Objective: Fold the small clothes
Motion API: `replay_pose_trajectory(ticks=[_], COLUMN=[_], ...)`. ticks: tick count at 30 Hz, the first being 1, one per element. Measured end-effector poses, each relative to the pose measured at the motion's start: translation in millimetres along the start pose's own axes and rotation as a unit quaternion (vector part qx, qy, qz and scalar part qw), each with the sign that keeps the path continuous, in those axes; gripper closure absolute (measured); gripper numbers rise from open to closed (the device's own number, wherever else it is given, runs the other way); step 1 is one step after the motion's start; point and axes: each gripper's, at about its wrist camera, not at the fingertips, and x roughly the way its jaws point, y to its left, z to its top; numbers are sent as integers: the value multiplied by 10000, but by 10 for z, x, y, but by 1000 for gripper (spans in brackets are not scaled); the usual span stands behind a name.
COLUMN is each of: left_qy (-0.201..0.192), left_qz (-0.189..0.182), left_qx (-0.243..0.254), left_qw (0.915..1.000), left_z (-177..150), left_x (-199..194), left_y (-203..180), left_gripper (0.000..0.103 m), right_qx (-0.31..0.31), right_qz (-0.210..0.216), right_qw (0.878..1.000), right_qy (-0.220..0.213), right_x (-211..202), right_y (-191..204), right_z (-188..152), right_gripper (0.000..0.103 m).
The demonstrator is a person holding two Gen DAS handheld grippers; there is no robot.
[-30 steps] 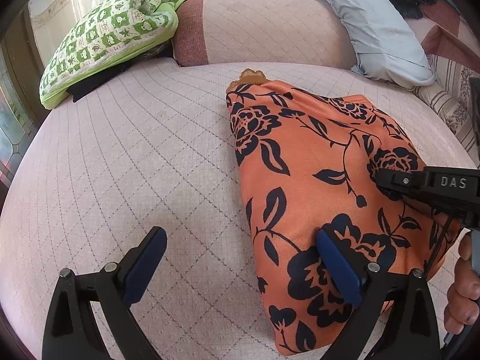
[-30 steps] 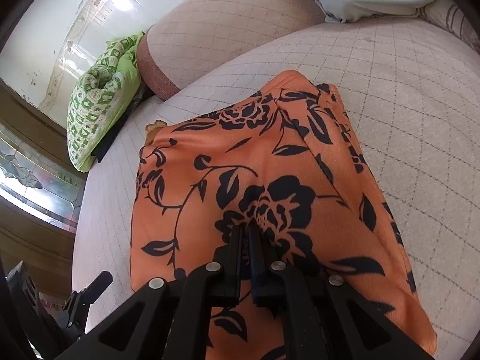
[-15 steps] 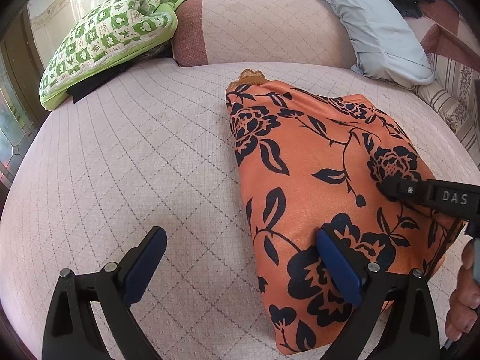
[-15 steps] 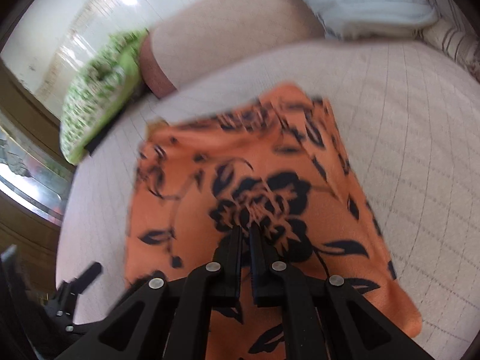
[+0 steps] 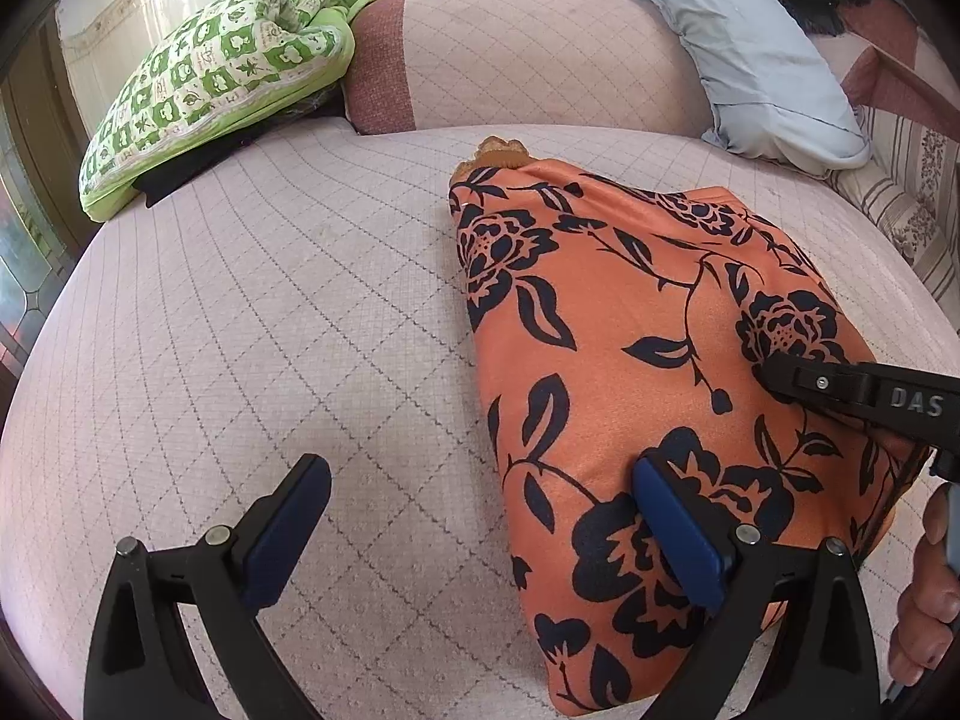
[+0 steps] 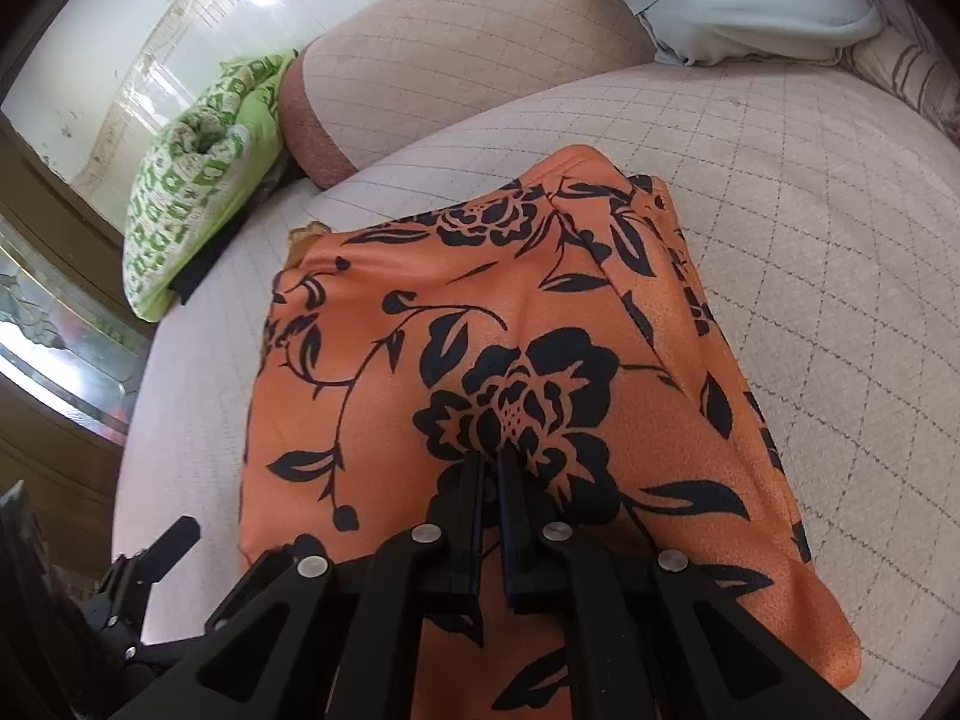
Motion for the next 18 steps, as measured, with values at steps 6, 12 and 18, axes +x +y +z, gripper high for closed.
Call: replay_pose_trajectory(ticks=[6, 12, 18], left_qy=[-20, -59, -57], left_qz=[31, 49, -162], left_qx=[-6, 33, -5], left_qw=[10000, 10000, 9999], left_z=[7, 2, 54], left_x=[-9, -11, -49], left_y=[-12, -25, 26], left_gripper=[2, 2, 3], right_qx=[-130, -18, 348], right_qz=[280, 415, 385], right_qw=[9993, 9961, 9943], right_qy=[-225, -775, -926], right_x=[-247, -561, -708], right_y=[-91, -249, -523], right_z=[-8, 9, 73], right_gripper=[95, 31, 31])
